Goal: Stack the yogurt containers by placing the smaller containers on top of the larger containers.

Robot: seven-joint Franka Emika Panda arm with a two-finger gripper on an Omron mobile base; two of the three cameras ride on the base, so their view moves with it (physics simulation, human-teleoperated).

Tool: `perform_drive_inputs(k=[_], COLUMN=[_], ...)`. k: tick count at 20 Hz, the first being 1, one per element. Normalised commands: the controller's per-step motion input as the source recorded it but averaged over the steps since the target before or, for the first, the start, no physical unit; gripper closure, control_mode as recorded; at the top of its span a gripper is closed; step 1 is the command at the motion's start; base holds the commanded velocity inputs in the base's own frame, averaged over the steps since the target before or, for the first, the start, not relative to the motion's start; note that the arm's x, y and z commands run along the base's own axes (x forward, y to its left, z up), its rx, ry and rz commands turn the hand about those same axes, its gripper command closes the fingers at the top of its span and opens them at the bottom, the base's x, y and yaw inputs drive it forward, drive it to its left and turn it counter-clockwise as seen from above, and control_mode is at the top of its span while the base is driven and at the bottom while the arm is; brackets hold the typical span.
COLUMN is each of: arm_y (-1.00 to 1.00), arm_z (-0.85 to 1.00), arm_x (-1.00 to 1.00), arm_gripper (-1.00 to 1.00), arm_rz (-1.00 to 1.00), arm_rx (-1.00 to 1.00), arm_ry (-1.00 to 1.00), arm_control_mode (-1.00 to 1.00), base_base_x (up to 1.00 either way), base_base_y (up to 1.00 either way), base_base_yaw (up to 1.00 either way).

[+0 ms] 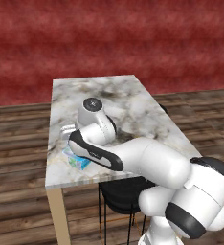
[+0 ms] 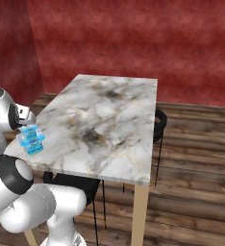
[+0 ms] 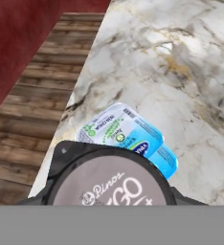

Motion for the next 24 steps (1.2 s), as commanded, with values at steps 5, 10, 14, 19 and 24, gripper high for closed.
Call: perform_drive_inputs(k=[5,10,14,19,24], arm_y=[0.00,0.00,-0.04,-0.12,-0.13], arm_z=[0.00,0.00,0.00,0.00,0.00], arm_x=[0.00,0.00,0.00,0.00,0.00], arm_gripper=[1.00,1.00,1.00,1.00,1.00], arm_rz=[0.00,0.00,0.00,0.00,0.00], arm_rx=[0.00,0.00,0.00,0.00,0.00], arm_ry=[0.00,0.00,0.00,0.00,0.00], arm_control_mode=[-1.00,-1.00,-1.00,-1.00,-1.00], base_base_x=[0.00,0.00,0.00,0.00,0.00], base_base_y=[0.00,0.00,0.00,0.00,0.00], base_base_yaw=[0.00,0.00,0.00,0.00,0.00])
